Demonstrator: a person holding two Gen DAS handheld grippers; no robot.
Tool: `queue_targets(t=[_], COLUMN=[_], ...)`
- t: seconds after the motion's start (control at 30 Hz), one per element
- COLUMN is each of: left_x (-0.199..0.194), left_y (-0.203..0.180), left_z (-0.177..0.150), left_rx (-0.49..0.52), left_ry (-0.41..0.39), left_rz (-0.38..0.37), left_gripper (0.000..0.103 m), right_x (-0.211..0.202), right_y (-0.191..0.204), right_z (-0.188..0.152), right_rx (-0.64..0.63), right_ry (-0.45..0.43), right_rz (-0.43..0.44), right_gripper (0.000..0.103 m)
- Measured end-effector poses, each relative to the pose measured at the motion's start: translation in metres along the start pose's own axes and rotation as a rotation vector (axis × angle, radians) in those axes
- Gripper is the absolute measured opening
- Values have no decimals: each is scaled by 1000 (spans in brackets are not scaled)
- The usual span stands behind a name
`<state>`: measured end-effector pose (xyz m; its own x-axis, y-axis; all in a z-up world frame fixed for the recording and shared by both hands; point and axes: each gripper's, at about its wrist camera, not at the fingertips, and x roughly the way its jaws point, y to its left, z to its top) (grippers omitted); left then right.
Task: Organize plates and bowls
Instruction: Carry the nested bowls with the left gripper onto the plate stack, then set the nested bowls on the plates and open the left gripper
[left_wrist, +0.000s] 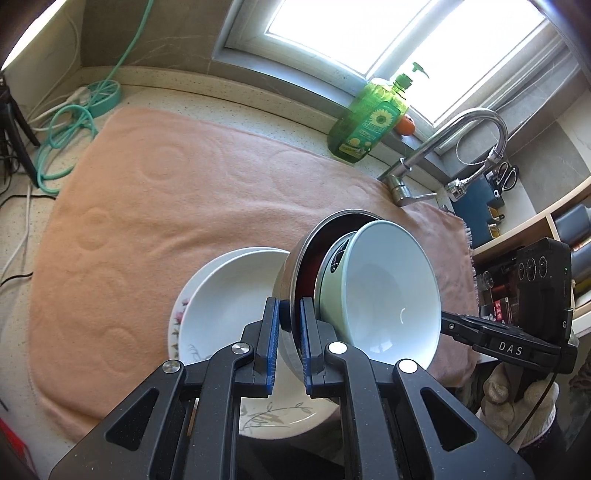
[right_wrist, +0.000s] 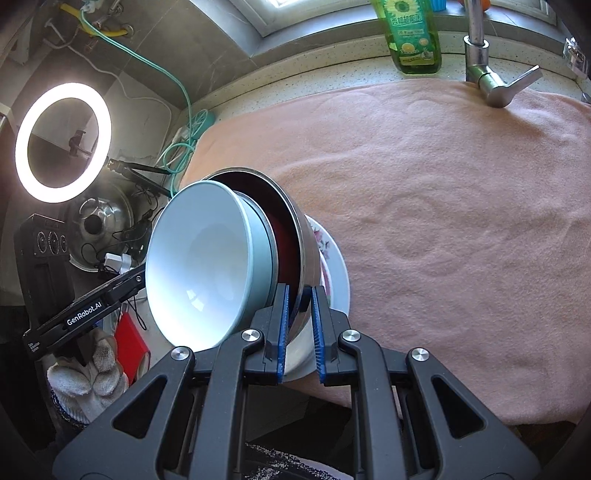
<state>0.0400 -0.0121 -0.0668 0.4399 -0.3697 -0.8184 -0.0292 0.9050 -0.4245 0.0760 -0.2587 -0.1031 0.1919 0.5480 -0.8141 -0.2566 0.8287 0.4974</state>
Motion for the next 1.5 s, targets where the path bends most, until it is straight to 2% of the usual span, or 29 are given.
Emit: queue_targets(t=[0.5, 1.2, 1.3, 1.5], left_x=[7, 4, 1, -3], left_y=[36, 40, 40, 42], left_z=[-14, -14, -15, -16], left_rx=[1, 11, 18, 14], left_ry=[75, 74, 66, 60], left_rz=[-4, -9, 1, 1], left_gripper=[8, 8, 10, 13], right_x=[27, 20, 12, 3], right_y=[8, 14, 17, 17], right_z=[-13, -15, -16, -18], right_rx=[43, 23, 6, -3], right_ry=[29, 8, -13, -39], right_rz=[-28, -42, -51, -73], right_gripper=[12, 14, 21, 23])
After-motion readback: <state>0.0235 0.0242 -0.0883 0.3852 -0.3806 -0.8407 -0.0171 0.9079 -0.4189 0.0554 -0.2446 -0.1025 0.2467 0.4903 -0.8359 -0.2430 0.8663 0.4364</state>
